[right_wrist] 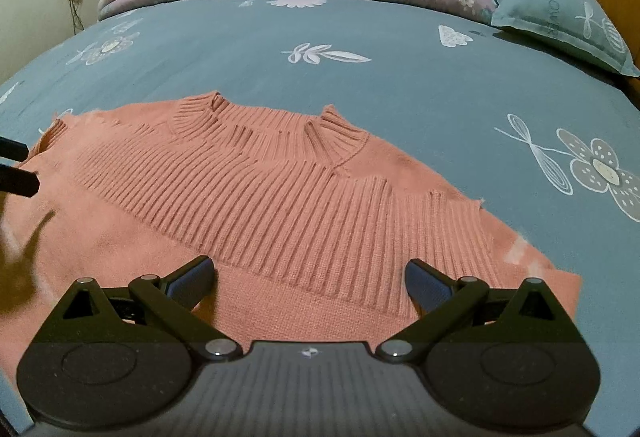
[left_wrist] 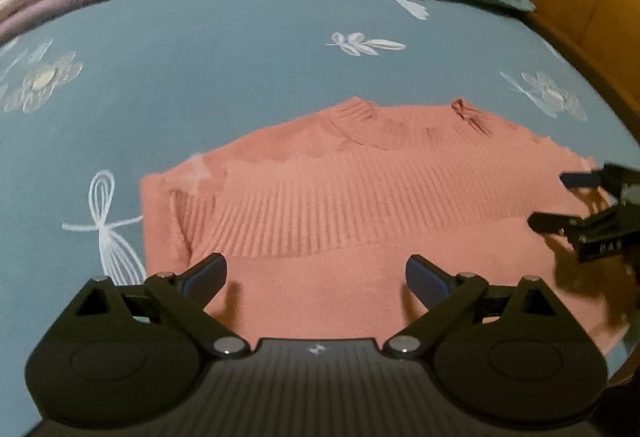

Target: Fold clothes

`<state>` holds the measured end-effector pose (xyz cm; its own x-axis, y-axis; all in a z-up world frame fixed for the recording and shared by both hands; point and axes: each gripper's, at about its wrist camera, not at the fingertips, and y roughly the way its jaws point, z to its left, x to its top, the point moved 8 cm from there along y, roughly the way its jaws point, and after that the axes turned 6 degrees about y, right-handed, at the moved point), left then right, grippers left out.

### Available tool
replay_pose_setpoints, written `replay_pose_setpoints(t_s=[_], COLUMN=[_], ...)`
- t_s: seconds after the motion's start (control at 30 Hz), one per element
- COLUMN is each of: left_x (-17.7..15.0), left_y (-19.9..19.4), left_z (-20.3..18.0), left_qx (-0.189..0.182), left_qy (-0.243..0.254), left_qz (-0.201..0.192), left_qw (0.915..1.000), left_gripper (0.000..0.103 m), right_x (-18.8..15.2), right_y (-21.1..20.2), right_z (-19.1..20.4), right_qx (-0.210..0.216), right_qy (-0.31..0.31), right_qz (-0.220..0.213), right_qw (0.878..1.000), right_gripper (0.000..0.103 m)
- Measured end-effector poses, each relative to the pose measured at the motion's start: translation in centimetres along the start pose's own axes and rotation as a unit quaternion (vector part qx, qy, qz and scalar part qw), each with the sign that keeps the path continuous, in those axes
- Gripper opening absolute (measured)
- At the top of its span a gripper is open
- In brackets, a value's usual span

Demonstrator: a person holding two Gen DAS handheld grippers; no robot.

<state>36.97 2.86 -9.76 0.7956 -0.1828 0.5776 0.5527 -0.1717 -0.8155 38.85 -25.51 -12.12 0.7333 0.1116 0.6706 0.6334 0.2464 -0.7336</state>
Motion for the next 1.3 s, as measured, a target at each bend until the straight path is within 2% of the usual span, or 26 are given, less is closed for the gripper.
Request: replay_pose_setpoints(t_s=[0.07, 0.33, 0.4, 0.53, 0.63, 0.77, 0.97, 1.07, 1.17, 1.3], left_x=[-0.5, 1.2, 1.1, -0.4, -1.5, -1.1, -2.2, -4.5, -7.0, -7.4], left_y=[0.6, -3.6, -3.7, -1.0, 1.4, -0.8, -4.8, -4.2, -3.1, -3.9], left_z=[1.3, 5.0, 4.7, 3.4, 4.7, 5.8, 5.0, 3.8, 3.0, 2.5], left_qx=[0.011, 0.038, 0.018, -0.003, 0.018, 0.032, -0.007, -0.067, -0.078, -0.083], left_qy=[-0.013, -0.033, -0.035, -0.028, -0.053, -0.059, -0.061, -0.09, -0.089, -0.066], left_qz=[0.015, -0.035, -0.038, -0.005, 0.026, 0.001, -0.032, -0.006, 0.026, 0.037], left_qw=[0.9997, 0.9981, 0.9985, 0.9996, 0.9981, 0.9977, 0.9976, 0.9937, 0.9927, 0.9937], left_gripper=[0.095, 0.094, 0.094, 0.095, 0.092, 0.093, 0.094, 0.094, 0.094, 0.095], right_x=[0.0, -0.1, 0.0, 0.0, -0.1, 0.0, 0.3, 0.3, 0.3, 0.2], right_y=[0.0, 0.0, 0.1, 0.1, 0.0, 0.1, 0.3, 0.4, 0.4, 0.3], right_z=[0.0, 0.1, 0.1, 0.1, 0.2, 0.3, 0.3, 0.4, 0.5, 0.7], right_qx=[0.001, 0.001, 0.0, -0.003, -0.006, -0.011, -0.02, -0.029, -0.037, -0.049], right_qy=[-0.001, -0.005, -0.005, -0.004, -0.002, -0.001, 0.005, 0.011, 0.017, 0.025], right_qz=[0.0, -0.003, -0.002, -0.002, -0.005, -0.002, 0.003, 0.003, 0.0, 0.0], right_qw=[1.0, 1.0, 1.0, 1.0, 1.0, 1.0, 1.0, 1.0, 0.999, 0.998], right_gripper=[0.103, 0.103, 0.103, 0.103, 0.103, 0.103, 0.103, 0.103, 0.103, 0.103])
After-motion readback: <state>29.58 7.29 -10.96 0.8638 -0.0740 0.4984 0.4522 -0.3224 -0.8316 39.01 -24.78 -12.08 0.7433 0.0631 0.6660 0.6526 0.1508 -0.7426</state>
